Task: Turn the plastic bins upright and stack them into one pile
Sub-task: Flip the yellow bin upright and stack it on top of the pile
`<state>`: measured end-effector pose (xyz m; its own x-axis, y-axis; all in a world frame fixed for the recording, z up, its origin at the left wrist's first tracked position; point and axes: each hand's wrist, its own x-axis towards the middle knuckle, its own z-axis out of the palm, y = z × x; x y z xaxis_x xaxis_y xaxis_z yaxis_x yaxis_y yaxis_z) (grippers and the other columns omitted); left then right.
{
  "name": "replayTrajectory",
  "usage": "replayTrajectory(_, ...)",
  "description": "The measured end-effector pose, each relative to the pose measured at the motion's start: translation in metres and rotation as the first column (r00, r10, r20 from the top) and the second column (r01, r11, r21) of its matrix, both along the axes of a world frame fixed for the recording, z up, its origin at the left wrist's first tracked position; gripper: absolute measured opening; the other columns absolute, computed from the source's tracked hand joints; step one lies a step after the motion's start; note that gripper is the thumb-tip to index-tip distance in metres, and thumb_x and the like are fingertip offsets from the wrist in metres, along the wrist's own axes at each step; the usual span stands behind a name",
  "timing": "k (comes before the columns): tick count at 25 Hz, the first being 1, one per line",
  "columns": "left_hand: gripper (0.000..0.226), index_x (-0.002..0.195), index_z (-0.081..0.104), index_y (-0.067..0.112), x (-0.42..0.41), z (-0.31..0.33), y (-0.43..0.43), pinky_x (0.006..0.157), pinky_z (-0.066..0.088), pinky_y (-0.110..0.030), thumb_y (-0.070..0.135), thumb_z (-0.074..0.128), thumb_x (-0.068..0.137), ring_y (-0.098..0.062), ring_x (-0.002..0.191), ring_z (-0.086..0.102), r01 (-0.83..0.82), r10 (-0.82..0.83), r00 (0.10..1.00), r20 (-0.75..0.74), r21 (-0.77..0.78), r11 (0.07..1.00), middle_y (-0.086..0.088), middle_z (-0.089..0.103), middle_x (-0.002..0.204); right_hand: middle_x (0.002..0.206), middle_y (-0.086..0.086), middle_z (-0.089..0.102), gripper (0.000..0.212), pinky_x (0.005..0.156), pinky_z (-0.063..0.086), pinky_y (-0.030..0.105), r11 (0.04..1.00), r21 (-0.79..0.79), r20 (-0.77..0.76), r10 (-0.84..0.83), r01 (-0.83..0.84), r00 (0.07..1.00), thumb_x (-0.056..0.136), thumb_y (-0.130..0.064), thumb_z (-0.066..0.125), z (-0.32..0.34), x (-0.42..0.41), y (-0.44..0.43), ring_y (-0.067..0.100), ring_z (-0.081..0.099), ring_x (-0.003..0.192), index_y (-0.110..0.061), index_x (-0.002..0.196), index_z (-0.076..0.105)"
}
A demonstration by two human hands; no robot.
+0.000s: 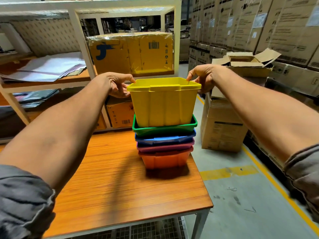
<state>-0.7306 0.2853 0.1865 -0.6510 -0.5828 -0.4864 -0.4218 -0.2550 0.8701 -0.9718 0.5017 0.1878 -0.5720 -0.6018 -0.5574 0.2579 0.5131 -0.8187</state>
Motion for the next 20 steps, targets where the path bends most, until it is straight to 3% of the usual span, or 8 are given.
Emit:
replayTrajectory(3,0.019,0.110,0.062,0.007,0.003,0.000,0.003,0.036,0.050,-0.019,0.020,0.065,0.097,-0.016,0.044,0.068,0.006,-0.006,1.000,0.023,-0.011,1.000,-0.010,0.069,0.095,0.083,0.006,0.070,0.022,0.054,0.058,0.024,1.000,-0.003,0.016,0.009,-0.009,1.000,0.088,-0.016,0.064,-0.002,-0.001,-0.003,0.017,0.068,0.058,-0.011,0.110,0.061)
replayTrajectory(8,0.016,0.098,0.061,0.005,0.007,0.002,0.005,0.030,0.041,-0.016,0.021,0.063,0.099,-0.013,0.035,0.062,0.021,-0.020,0.999,0.045,-0.030,0.999,-0.010,0.066,0.093,0.080,0.007,0.069,0.017,0.048,0.056,0.024,1.000,0.009,0.005,0.025,-0.025,1.000,0.089,-0.017,0.064,-0.002,0.000,-0.002,0.018,0.067,0.053,-0.011,0.105,0.061)
replayTrajectory(11,0.016,0.100,0.062,0.005,0.007,0.001,0.002,0.032,0.045,-0.017,0.021,0.065,0.098,-0.013,0.037,0.063,0.018,-0.017,0.999,0.037,-0.033,0.999,-0.009,0.067,0.090,0.079,0.007,0.068,0.016,0.047,0.055,0.024,1.000,0.015,0.001,0.019,-0.019,1.000,0.090,-0.018,0.064,-0.002,0.000,-0.002,0.018,0.067,0.051,-0.011,0.104,0.061)
replayTrajectory(14,0.019,0.105,0.062,0.009,-0.003,-0.009,-0.015,0.046,0.055,-0.021,0.026,0.066,0.097,-0.013,0.056,0.066,0.034,-0.026,0.998,0.057,-0.139,0.990,-0.005,0.064,0.088,0.078,0.008,0.069,0.017,0.046,0.055,0.024,1.000,0.015,-0.010,0.015,-0.015,1.000,0.089,-0.018,0.064,-0.004,0.000,-0.001,0.019,0.067,0.050,-0.011,0.104,0.062)
replayTrajectory(16,0.019,0.098,0.060,0.016,-0.005,-0.012,-0.019,0.056,0.048,-0.019,0.034,0.063,0.098,-0.013,0.066,0.054,0.060,-0.040,0.996,0.083,-0.260,0.964,-0.001,0.055,0.087,0.077,0.009,0.071,0.019,0.047,0.056,0.024,0.999,0.038,-0.033,0.031,-0.029,0.999,0.089,-0.018,0.064,-0.003,0.000,-0.001,0.019,0.068,0.051,-0.010,0.107,0.064)
replayTrajectory(20,0.024,0.085,0.055,0.019,-0.014,-0.020,-0.037,0.057,0.040,-0.018,0.038,0.058,0.100,-0.012,0.068,0.046,0.051,-0.025,0.995,0.094,-0.279,0.959,0.002,0.050,0.085,0.077,0.009,0.071,0.022,0.049,0.057,0.024,0.999,0.035,-0.060,0.015,-0.013,0.998,0.090,-0.018,0.064,-0.001,0.003,-0.004,0.018,0.068,0.052,-0.010,0.111,0.064)
